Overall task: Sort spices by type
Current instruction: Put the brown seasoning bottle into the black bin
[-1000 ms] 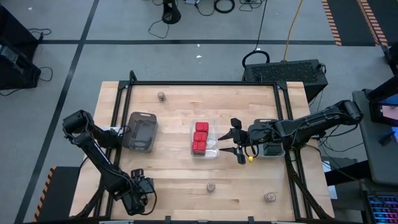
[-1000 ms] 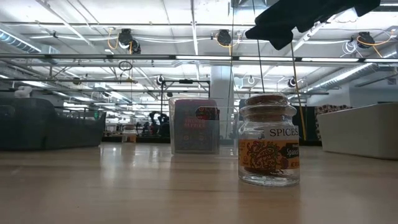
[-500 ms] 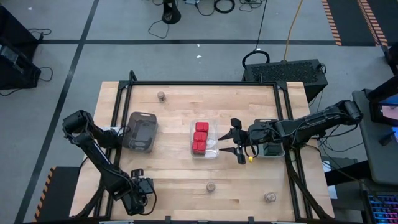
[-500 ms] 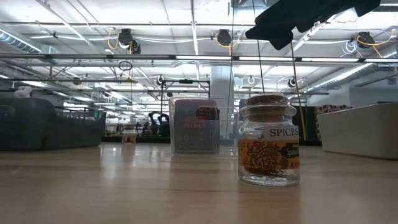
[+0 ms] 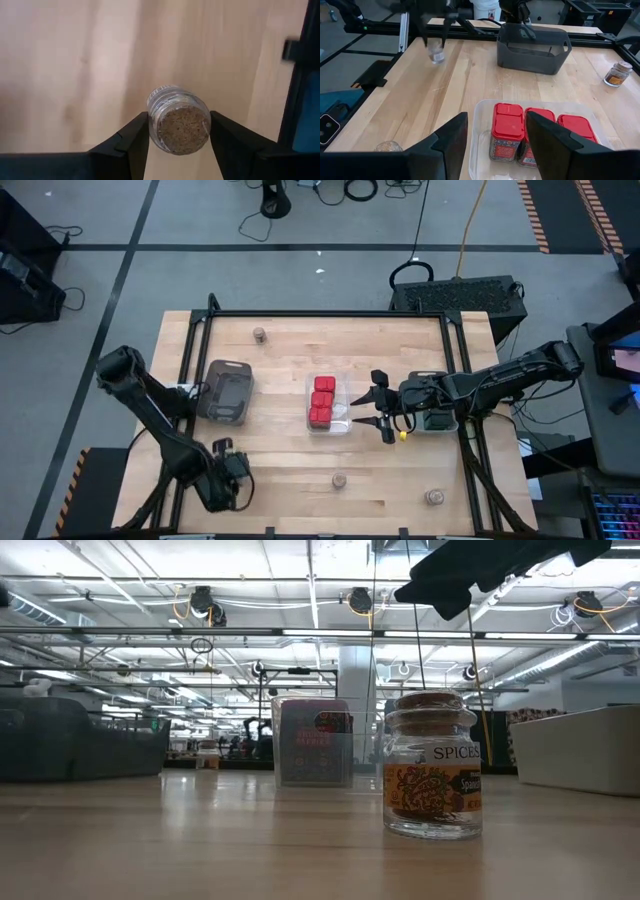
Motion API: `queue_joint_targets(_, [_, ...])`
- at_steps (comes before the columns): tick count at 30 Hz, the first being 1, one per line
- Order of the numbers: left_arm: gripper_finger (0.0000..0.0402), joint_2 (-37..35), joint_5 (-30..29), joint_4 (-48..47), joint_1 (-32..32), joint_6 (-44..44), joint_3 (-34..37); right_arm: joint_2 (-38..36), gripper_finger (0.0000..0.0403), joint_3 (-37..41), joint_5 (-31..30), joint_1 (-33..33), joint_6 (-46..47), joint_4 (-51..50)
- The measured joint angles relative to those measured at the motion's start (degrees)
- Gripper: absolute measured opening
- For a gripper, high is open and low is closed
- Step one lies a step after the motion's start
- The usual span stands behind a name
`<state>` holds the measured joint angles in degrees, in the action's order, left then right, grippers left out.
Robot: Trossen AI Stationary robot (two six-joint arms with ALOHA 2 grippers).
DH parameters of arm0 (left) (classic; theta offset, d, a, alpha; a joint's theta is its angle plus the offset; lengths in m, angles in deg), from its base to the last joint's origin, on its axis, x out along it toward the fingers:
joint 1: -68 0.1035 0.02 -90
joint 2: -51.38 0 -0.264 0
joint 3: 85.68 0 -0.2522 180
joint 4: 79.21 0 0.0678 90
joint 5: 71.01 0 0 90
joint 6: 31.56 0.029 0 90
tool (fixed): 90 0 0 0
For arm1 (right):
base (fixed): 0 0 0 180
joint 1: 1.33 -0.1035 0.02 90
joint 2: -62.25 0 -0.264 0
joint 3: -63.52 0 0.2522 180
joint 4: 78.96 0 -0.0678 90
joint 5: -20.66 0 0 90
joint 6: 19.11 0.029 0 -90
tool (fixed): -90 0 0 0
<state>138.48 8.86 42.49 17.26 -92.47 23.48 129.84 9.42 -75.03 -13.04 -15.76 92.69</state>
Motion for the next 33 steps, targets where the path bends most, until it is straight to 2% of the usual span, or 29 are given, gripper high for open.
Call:
queue_joint_targets(8, [0.0184, -14.24, -9.41, -15.77, 8.19, -1.49, -0.02, -0.02, 0.0185, 0.0, -0.01, -0.02, 0.0, 0.0])
queue_joint_targets(16, [0.0184, -25.9, -12.84, -25.97, 21.94, -4.78, -0.02, -0.01, 0.0185, 0.0, -0.02, 0.0, -0.85, 0.0])
queue_joint_targets(22, [0.0183, -27.91, -12.97, -29.75, 33.82, -5.23, -0.02, -0.02, 0.0185, 0.0, -0.02, 0.0, -0.85, 0.0])
queue_joint_targets(29, [0.0183, -27.47, -10.04, -30.58, 46.17, 4.42, 0.54, -0.02, 0.0185, -0.02, 0.0, 0.0, -0.85, -0.02])
queue_joint_targets(33, [0.0183, -27.47, -6.25, -27.07, 51.61, 9.3, 4.12, -0.02, 0.0185, -0.02, 0.0, 0.0, -1.05, -0.04])
